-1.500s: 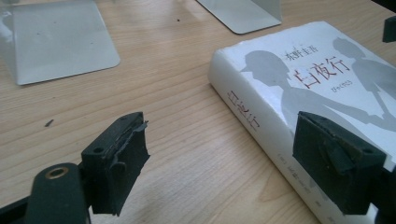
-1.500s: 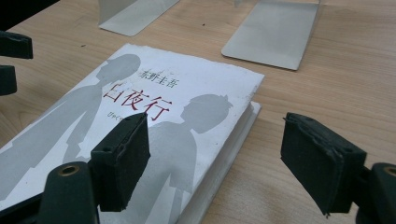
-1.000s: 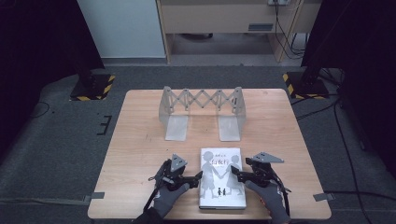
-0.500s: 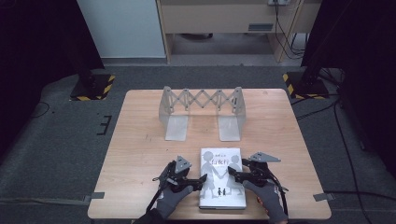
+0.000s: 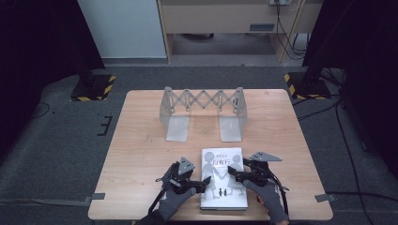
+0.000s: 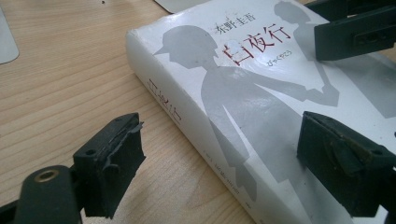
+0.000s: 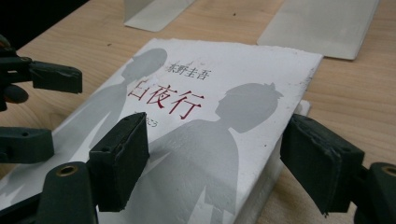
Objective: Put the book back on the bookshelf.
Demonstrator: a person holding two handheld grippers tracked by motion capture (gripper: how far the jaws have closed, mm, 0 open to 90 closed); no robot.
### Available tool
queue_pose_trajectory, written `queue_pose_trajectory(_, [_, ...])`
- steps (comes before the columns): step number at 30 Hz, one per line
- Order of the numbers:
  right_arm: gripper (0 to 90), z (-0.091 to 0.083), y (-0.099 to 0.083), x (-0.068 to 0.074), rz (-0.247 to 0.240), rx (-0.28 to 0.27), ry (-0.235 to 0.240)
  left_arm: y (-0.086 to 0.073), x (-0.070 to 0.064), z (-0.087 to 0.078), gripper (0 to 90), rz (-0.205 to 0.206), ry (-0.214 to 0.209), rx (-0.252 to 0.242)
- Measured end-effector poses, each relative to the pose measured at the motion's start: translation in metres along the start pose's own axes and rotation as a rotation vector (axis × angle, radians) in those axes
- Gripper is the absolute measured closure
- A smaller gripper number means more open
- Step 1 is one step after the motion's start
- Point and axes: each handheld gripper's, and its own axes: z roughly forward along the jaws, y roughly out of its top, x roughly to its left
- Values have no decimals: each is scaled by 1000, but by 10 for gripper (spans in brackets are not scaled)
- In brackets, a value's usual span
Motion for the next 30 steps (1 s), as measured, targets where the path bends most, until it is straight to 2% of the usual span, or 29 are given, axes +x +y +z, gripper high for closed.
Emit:
queue_pose_trajectory(9, [243, -5, 7, 4, -9, -65, 12, -1, 3, -2, 115, -10, -9, -10])
queue_pose_trajectory(14, [242, -4, 13, 8, -9, -106, 34, -2, 3, -3, 107, -11, -10, -17])
queue_pose_trajectory(18, [243, -1, 13, 10, -7, -101, 32, -2, 3, -3, 102, -2, -6, -14])
queue_pose_trajectory(24, [250, 2, 10, 14, 17, -68, 86, -2, 4, -3, 101, -5, -5, -15])
queue_pose_trajectory(30, [269, 7, 7, 14, 32, -39, 102, -3, 4, -3, 100, -14, -9, -21])
